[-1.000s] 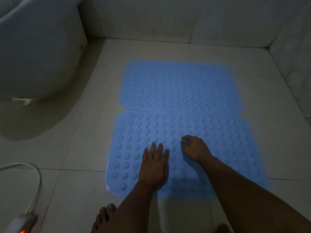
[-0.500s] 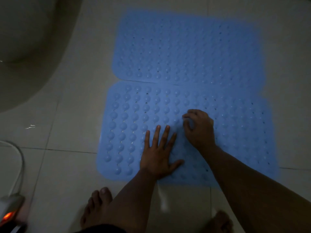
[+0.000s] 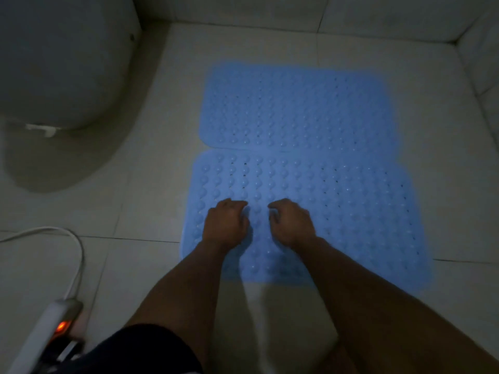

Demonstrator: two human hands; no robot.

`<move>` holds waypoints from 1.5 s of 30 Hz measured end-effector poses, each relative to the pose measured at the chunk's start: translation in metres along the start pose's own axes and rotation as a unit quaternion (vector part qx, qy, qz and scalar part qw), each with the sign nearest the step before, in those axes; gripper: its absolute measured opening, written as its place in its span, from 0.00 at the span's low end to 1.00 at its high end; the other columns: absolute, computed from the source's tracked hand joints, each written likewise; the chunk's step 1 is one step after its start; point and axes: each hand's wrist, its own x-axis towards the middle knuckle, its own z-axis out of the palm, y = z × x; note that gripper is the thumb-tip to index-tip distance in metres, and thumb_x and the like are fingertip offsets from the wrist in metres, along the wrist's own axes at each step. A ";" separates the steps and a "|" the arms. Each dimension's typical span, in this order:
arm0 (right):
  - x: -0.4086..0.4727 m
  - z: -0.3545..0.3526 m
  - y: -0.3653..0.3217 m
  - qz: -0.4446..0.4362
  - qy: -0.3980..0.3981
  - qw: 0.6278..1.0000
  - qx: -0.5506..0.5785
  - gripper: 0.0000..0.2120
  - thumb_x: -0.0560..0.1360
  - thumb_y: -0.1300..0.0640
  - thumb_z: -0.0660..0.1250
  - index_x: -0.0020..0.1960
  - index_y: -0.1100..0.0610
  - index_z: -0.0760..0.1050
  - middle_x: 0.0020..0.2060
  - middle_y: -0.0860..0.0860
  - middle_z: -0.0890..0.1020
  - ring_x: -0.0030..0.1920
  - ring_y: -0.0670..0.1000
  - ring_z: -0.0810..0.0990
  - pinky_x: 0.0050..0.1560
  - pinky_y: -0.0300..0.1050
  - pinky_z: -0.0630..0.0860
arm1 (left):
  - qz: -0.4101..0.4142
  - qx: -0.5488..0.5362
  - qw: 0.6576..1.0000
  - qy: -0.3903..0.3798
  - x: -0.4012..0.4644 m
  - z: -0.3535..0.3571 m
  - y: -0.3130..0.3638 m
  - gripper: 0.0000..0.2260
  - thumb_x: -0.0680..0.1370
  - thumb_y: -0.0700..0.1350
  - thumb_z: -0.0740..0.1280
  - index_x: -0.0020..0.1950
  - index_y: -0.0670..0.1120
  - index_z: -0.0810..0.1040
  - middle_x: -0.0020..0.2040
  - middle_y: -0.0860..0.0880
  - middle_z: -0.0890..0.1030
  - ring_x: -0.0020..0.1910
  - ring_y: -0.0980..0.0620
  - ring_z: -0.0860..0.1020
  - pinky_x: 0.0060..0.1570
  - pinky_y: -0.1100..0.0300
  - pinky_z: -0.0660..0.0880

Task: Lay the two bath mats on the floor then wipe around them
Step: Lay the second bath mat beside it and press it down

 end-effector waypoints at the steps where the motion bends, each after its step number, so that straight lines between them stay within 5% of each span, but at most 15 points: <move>1: -0.009 0.019 -0.011 -0.028 0.015 0.999 -0.022 0.22 0.80 0.45 0.55 0.67 0.51 0.77 0.66 0.53 0.79 0.70 0.57 0.74 0.72 0.58 0.66 | -0.009 0.020 1.000 0.017 -0.007 -0.003 -0.011 0.21 0.75 0.51 0.61 0.65 0.47 0.82 0.60 0.41 0.84 0.66 0.37 0.78 0.60 0.41 0.75; 7: -0.038 0.115 -0.053 -0.090 -0.007 0.989 -0.115 0.35 0.81 0.37 0.50 0.81 0.57 0.56 0.82 0.59 0.51 0.82 0.60 0.47 0.76 0.73 0.49 | -0.023 0.136 0.989 0.057 -0.036 -0.004 -0.063 0.24 0.77 0.52 0.56 0.69 0.48 0.79 0.69 0.46 0.79 0.74 0.40 0.71 0.63 0.43 0.74; 12: -0.033 0.126 -0.054 -0.092 0.020 0.985 -0.145 0.42 0.79 0.31 0.46 0.82 0.59 0.48 0.82 0.60 0.45 0.82 0.61 0.42 0.75 0.73 0.45 | 0.003 0.119 0.990 0.070 -0.026 0.005 -0.074 0.24 0.78 0.52 0.60 0.73 0.47 0.76 0.74 0.44 0.74 0.79 0.41 0.64 0.68 0.43 0.70; 22: -0.034 0.134 -0.050 -0.093 0.012 0.987 -0.130 0.41 0.79 0.31 0.47 0.82 0.57 0.50 0.82 0.57 0.47 0.82 0.58 0.43 0.76 0.71 0.46 | -0.021 0.110 0.991 0.076 -0.027 0.002 -0.073 0.23 0.80 0.50 0.55 0.73 0.48 0.75 0.76 0.44 0.73 0.80 0.41 0.63 0.69 0.42 0.69; 29: -0.018 0.096 -0.074 -0.034 -0.121 0.983 -0.132 0.40 0.78 0.32 0.49 0.82 0.52 0.51 0.82 0.54 0.49 0.82 0.56 0.49 0.73 0.76 0.44 | -0.078 0.105 0.987 0.097 -0.036 -0.031 -0.069 0.25 0.78 0.50 0.54 0.73 0.48 0.75 0.74 0.43 0.74 0.78 0.37 0.66 0.66 0.39 0.72; 34: 0.024 0.028 -0.093 -0.018 -0.195 0.977 -0.087 0.36 0.79 0.36 0.58 0.81 0.47 0.50 0.76 0.54 0.68 0.75 0.60 0.67 0.74 0.75 0.48 | -0.071 0.103 0.989 0.074 -0.046 -0.037 -0.046 0.28 0.77 0.53 0.50 0.74 0.48 0.74 0.76 0.43 0.73 0.79 0.38 0.64 0.68 0.39 0.70; 38: 0.032 0.006 -0.080 -0.035 -0.126 0.990 -0.049 0.25 0.81 0.43 0.59 0.76 0.45 0.63 0.72 0.51 0.74 0.72 0.57 0.72 0.76 0.66 0.55 | -0.048 0.126 0.991 0.013 -0.053 -0.020 -0.041 0.27 0.80 0.53 0.53 0.79 0.49 0.68 0.80 0.44 0.66 0.82 0.39 0.57 0.74 0.40 0.63; 45: 0.047 0.018 -0.023 -0.100 0.053 0.993 -0.016 0.16 0.77 0.48 0.63 0.63 0.48 0.78 0.59 0.51 0.83 0.61 0.57 0.79 0.67 0.58 0.70 | -0.012 0.154 0.988 0.001 -0.052 0.040 -0.043 0.37 0.81 0.71 0.48 0.85 0.52 0.50 0.85 0.43 0.45 0.83 0.37 0.42 0.78 0.30 0.45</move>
